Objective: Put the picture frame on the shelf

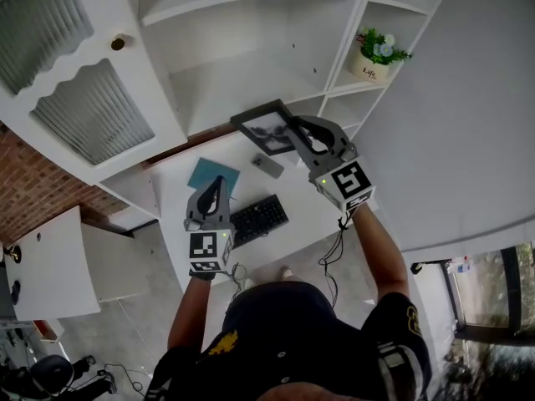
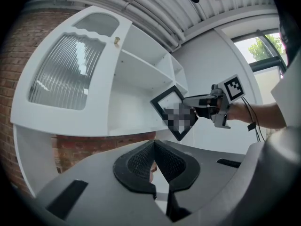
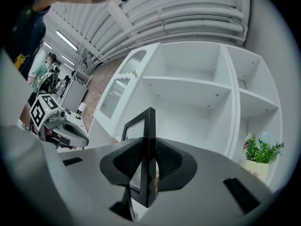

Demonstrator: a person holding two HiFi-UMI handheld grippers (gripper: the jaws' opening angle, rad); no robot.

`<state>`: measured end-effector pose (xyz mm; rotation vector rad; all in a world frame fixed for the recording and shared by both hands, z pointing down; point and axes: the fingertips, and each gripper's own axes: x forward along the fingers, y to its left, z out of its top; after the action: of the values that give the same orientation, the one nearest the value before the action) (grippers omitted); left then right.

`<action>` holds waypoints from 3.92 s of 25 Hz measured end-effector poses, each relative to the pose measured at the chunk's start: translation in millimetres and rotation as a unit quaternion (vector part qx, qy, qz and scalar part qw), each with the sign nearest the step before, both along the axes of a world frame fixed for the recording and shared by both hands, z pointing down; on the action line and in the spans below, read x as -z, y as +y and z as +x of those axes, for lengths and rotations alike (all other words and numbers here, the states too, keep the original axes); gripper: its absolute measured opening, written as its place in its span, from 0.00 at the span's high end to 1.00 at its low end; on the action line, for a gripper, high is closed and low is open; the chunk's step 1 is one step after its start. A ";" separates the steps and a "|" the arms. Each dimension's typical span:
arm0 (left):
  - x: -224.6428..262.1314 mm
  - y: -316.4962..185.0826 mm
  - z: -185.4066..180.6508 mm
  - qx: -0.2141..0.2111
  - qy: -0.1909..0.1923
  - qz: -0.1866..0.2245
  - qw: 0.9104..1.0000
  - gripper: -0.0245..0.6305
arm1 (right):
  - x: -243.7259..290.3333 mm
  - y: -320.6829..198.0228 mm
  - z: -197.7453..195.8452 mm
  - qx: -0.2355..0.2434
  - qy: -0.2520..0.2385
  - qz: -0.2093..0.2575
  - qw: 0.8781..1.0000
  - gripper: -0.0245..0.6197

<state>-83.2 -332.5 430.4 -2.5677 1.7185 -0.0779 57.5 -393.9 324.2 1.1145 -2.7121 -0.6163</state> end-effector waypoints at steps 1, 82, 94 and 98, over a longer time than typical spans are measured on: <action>0.3 -1.9 1.3 0.001 -0.001 0.000 1.000 0.93 | 4.4 -5.7 1.9 0.003 0.000 0.001 1.000 0.84; 22.7 -18.5 5.6 0.078 -0.013 0.009 0.997 0.93 | 27.1 -197.6 -106.5 0.162 0.436 0.074 0.882 0.84; 20.7 -17.7 6.0 0.075 -0.009 0.007 0.997 0.93 | 16.1 -198.2 -109.7 0.165 0.442 0.066 0.879 0.84; 21.8 -18.2 5.6 0.073 -0.009 0.008 0.997 0.93 | 16.1 -198.5 -111.5 0.165 0.440 0.065 0.880 0.84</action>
<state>-77.6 -350.7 408.5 -2.4191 1.8884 -0.0921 -54.0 -592.4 308.0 0.2330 -2.0465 -1.0471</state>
